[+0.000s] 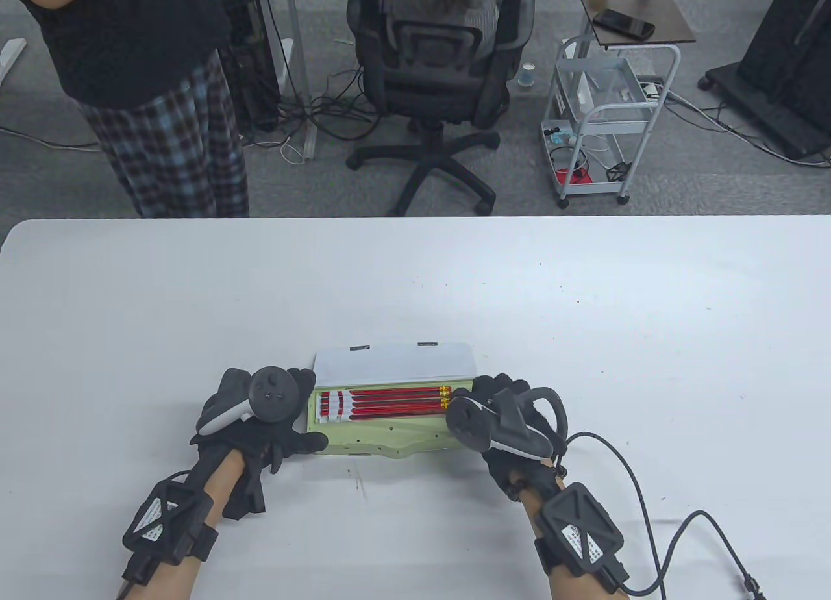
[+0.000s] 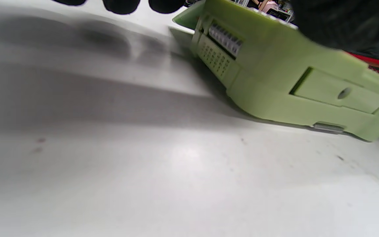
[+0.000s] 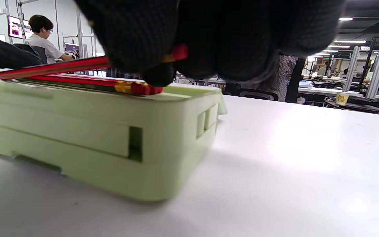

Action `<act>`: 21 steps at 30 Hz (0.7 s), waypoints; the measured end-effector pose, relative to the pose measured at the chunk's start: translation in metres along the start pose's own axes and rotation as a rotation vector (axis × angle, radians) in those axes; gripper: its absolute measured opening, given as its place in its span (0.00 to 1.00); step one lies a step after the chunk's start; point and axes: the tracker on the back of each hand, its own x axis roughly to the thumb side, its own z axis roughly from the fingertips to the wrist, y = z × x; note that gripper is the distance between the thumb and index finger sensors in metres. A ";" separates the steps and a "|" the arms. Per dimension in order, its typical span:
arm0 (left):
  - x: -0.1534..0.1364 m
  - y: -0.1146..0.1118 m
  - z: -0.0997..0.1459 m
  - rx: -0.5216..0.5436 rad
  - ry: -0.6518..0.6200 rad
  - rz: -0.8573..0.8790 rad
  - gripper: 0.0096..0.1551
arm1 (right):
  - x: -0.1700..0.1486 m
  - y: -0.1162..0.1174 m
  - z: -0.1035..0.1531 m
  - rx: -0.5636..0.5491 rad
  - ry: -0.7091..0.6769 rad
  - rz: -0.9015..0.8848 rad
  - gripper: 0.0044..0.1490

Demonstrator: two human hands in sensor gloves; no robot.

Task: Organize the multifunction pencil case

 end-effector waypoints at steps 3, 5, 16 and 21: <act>0.000 -0.001 0.000 0.000 0.000 -0.004 0.67 | 0.005 0.003 -0.001 -0.029 -0.014 0.007 0.29; 0.001 -0.001 0.000 0.002 0.001 -0.003 0.67 | 0.005 0.003 -0.001 -0.051 -0.020 0.041 0.28; 0.002 -0.002 -0.001 0.000 0.006 -0.011 0.67 | 0.003 0.010 -0.001 -0.116 -0.064 0.066 0.26; 0.002 -0.002 -0.001 -0.002 0.005 -0.006 0.68 | 0.003 0.012 -0.002 -0.119 -0.073 0.051 0.26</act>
